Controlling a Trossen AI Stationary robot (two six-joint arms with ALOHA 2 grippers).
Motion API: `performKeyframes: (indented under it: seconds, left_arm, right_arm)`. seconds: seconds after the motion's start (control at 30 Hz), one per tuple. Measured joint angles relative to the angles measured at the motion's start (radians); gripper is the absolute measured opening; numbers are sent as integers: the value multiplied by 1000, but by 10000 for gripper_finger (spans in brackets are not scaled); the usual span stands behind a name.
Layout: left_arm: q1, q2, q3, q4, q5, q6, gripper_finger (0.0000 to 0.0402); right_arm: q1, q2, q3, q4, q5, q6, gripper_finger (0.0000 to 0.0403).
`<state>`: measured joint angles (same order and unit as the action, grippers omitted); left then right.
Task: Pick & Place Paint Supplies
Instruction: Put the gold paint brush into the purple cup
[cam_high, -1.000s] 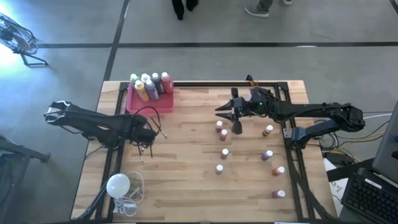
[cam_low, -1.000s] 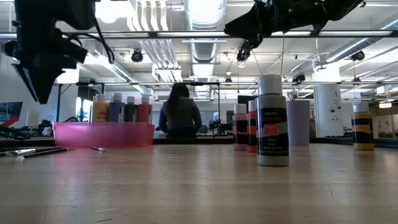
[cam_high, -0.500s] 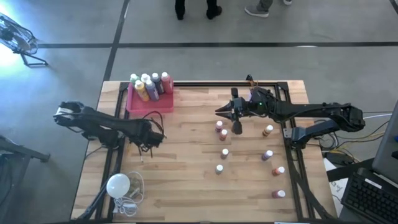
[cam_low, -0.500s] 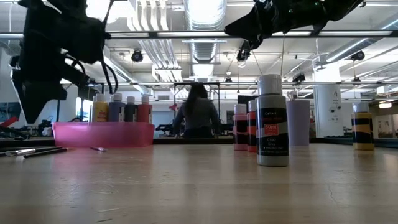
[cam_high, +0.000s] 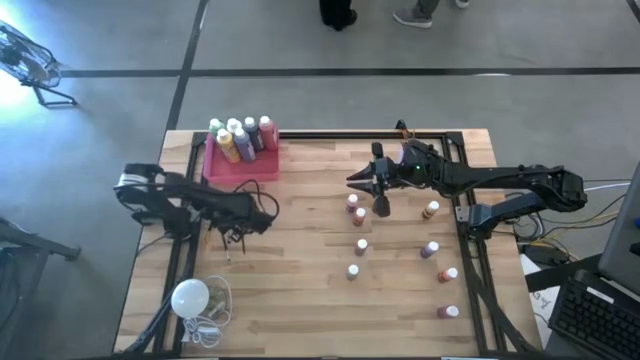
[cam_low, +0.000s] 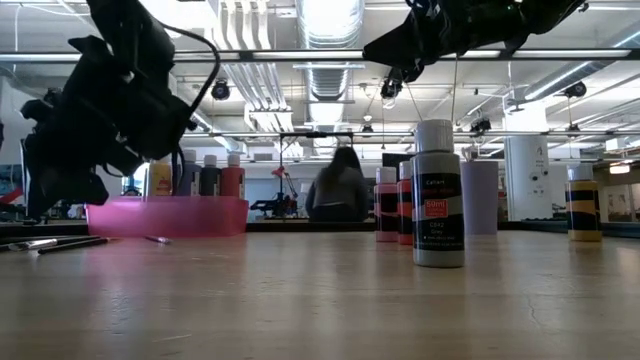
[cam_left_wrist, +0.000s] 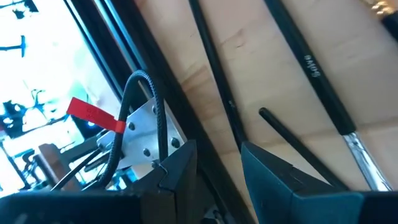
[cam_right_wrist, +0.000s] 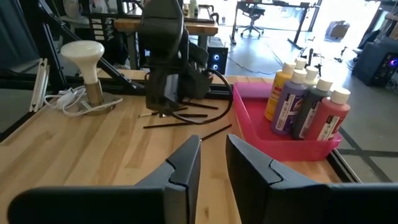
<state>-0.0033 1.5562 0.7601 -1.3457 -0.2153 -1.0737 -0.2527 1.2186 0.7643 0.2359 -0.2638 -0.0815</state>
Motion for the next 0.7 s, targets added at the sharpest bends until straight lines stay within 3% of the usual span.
performKeyframes:
  seconds: [0.23,0.7]
  left_arm:
    - [35,24,-13,44,0,6,133]
    - [100,24,-100,92,8,-15,133]
  right_arm:
    - [0,0,0,0,0,4,80]
    - [0,0,0,0,-1,2,44]
